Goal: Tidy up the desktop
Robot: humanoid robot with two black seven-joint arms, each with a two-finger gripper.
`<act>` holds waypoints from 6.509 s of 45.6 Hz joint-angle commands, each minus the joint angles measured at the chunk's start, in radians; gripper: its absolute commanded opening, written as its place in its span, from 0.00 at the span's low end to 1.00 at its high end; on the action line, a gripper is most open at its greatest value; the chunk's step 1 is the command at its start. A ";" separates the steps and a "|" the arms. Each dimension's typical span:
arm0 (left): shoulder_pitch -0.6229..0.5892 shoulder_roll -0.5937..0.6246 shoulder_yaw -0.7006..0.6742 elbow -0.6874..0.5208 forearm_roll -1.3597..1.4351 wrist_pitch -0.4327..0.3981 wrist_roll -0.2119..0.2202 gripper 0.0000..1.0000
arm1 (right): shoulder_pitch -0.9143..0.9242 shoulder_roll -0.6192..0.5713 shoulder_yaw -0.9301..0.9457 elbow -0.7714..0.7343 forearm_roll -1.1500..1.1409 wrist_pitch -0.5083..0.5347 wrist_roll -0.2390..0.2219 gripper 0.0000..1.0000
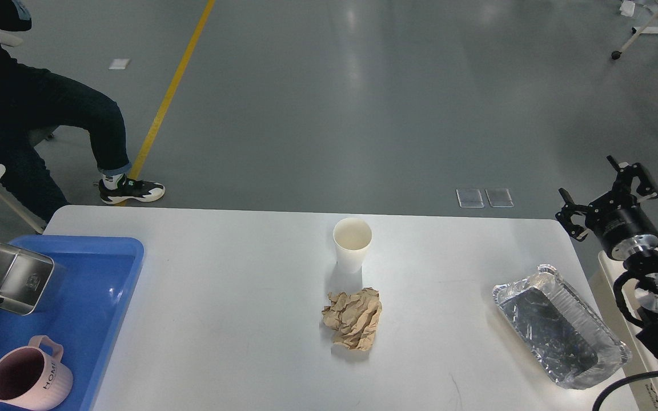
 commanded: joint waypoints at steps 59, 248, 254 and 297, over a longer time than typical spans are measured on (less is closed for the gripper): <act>-0.009 -0.054 -0.034 0.098 0.009 -0.201 -0.139 0.65 | 0.000 -0.008 0.002 0.000 0.003 -0.001 0.000 1.00; 0.070 -0.588 -1.054 0.109 -0.253 -0.505 -0.103 0.98 | -0.138 -0.933 -0.729 1.169 -0.879 -0.288 -0.008 1.00; 0.074 -0.588 -1.054 0.109 -0.247 -0.505 -0.103 0.98 | -0.146 -0.879 -0.730 1.152 -0.861 -0.327 -0.008 1.00; 0.074 -0.566 -1.054 0.109 -0.224 -0.477 -0.103 0.98 | -0.170 -0.604 -0.727 0.850 -0.828 -0.354 -0.006 0.26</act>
